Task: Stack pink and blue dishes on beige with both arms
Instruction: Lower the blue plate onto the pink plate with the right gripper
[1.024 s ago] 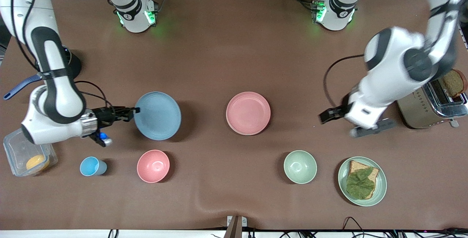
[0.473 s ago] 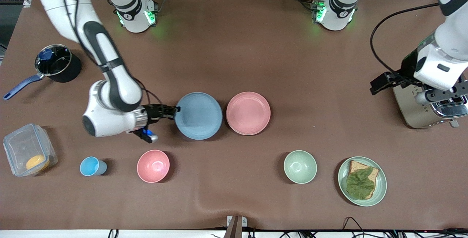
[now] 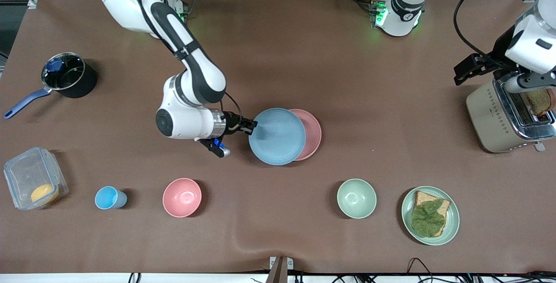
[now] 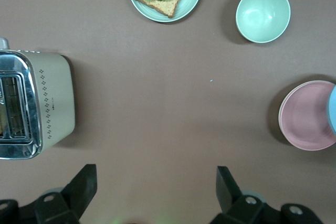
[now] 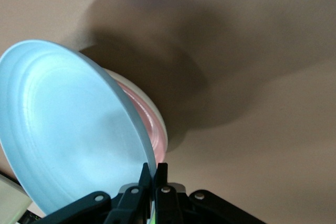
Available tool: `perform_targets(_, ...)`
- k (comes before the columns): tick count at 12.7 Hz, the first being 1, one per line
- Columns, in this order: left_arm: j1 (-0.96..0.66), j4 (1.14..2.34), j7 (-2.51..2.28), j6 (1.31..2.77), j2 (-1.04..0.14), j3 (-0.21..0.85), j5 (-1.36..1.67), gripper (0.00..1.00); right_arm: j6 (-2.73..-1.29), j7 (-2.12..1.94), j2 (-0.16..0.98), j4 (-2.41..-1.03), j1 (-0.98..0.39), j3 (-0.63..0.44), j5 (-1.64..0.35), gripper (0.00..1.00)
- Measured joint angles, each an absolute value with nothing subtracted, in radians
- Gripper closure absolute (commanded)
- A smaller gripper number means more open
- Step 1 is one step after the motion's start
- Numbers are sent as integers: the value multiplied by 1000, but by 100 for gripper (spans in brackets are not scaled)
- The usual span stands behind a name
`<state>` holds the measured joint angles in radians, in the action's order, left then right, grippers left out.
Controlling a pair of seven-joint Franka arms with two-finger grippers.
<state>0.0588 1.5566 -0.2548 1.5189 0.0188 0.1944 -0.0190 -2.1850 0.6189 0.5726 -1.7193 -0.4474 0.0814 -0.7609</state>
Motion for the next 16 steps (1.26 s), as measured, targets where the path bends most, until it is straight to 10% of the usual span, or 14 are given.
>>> perform_targets(16,70,1584,-252,1519,30,184,-19,0,-2441,742,531,-1852,-617,81,-763,100)
